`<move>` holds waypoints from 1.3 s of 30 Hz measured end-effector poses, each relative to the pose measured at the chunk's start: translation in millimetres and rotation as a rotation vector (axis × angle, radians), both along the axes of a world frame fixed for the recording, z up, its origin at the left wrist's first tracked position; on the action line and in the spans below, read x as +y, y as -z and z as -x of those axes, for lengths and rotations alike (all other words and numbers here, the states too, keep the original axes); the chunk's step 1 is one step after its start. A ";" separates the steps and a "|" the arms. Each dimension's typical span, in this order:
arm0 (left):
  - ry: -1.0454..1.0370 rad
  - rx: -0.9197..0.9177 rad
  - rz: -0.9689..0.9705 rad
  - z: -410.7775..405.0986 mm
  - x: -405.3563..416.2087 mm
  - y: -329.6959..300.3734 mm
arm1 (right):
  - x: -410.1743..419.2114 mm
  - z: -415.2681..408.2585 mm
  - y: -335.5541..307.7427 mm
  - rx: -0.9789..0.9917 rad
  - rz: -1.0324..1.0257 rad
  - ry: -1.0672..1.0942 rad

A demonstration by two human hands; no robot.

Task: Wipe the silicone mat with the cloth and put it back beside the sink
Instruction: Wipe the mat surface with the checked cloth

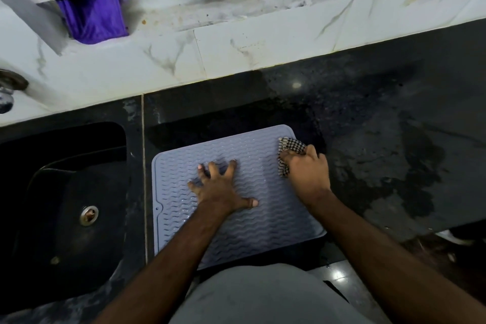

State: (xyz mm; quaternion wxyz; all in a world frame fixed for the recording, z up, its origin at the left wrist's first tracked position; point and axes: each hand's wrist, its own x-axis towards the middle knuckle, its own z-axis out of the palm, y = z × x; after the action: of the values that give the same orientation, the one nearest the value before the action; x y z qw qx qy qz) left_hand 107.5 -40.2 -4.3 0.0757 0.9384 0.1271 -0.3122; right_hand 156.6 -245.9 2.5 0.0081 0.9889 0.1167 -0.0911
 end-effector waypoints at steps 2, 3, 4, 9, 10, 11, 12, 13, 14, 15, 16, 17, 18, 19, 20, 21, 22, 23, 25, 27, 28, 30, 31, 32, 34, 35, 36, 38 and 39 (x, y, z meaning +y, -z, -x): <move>0.007 0.002 0.003 0.2 0.0 1.1 | 5.8 9.5 3.9 0.028 -0.023 0.070; 0.013 0.005 0.001 0.7 -0.3 1.4 | 8.0 12.5 5.5 0.044 -0.048 0.110; 0.018 0.006 -0.002 0.9 -0.5 1.8 | 9.7 14.2 3.4 0.070 -0.087 0.150; 0.021 0.014 -0.011 0.8 -0.3 4.0 | 25.3 13.5 -16.6 0.180 -0.204 0.204; 0.025 0.013 -0.016 0.7 -0.4 4.4 | 31.4 13.9 -19.3 0.184 -0.212 0.215; 0.028 0.012 -0.021 0.9 -0.5 4.8 | 39.1 14.6 -20.3 0.195 -0.215 0.225; 0.030 0.010 -0.023 1.2 -0.4 5.3 | 48.5 15.9 -22.8 0.208 -0.207 0.222; 0.030 0.007 -0.022 1.5 -0.3 5.6 | 58.6 17.6 -23.6 0.214 -0.189 0.199; 0.028 0.005 -0.018 1.6 0.1 5.9 | 68.3 19.1 -24.6 0.214 -0.163 0.160; 0.024 0.003 -0.015 1.5 0.7 6.5 | 77.6 20.1 -24.4 0.207 -0.143 0.123; 0.022 0.003 -0.013 1.6 1.3 7.2 | 85.0 20.8 -25.0 0.194 -0.132 0.093; 0.022 0.001 -0.012 2.0 1.8 8.0 | 90.1 20.2 -23.7 0.187 -0.131 0.075; 0.023 -0.002 -0.010 2.6 2.3 9.3 | 93.5 18.7 -22.4 0.182 -0.143 0.077; 0.023 -0.007 -0.009 3.1 2.6 10.8 | 95.0 16.7 -21.2 0.184 -0.155 0.090; 0.025 -0.012 -0.007 3.5 3.0 11.8 | 95.4 15.4 -21.8 0.188 -0.165 0.108; 0.031 -0.016 -0.008 3.8 2.9 12.6 | 94.7 14.4 -21.3 0.182 -0.173 0.118; 0.040 -0.019 -0.011 4.2 2.8 13.7 | 94.1 13.6 -21.0 0.176 -0.174 0.120; 0.053 -0.021 -0.014 4.9 2.9 14.8 | 93.3 13.6 -20.7 0.167 -0.170 0.115; 0.083 -0.043 0.008 6.9 4.2 16.6 | 90.9 16.0 -17.6 0.146 -0.169 0.095; 0.088 -0.085 0.087 10.5 9.7 17.4 | 90.2 21.1 -11.9 0.114 -0.135 0.034; 0.082 -0.109 0.126 13.2 14.1 17.9 | 90.9 25.4 -8.0 0.099 -0.104 0.004; 0.097 -0.156 0.145 19.6 24.6 20.0 | 93.7 34.2 -2.1 0.107 -0.036 -0.009; 0.123 -0.169 0.129 22.2 28.3 21.4 | 95.5 37.7 -1.7 0.104 0.019 -0.025; 0.145 -0.170 0.111 24.9 31.8 23.6 | 98.7 40.4 -3.1 0.102 0.072 -0.054; 0.161 -0.171 0.092 27.8 35.1 28.3 | 101.9 37.5 -9.5 0.123 0.090 -0.086; 0.160 -0.174 0.092 27.8 35.0 29.8 | 102.4 32.8 -10.3 0.119 0.068 -0.062; 0.157 -0.174 0.094 27.0 34.2 29.8 | 102.3 28.1 -13.2 0.129 0.021 -0.018; 0.144 -0.170 0.104 24.4 33.7 30.8 | 105.5 22.2 -18.0 0.145 -0.056 0.025; 0.140 -0.175 0.103 23.3 34.0 31.7 | 108.4 21.8 -19.7 0.142 -0.075 0.025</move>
State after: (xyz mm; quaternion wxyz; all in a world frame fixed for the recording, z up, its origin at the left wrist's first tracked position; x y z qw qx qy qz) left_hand 84.2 -6.2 -36.0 0.1126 0.9635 0.0382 -0.2397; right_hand 134.8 -137.5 22.3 -0.0382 0.9810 0.1077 -0.1567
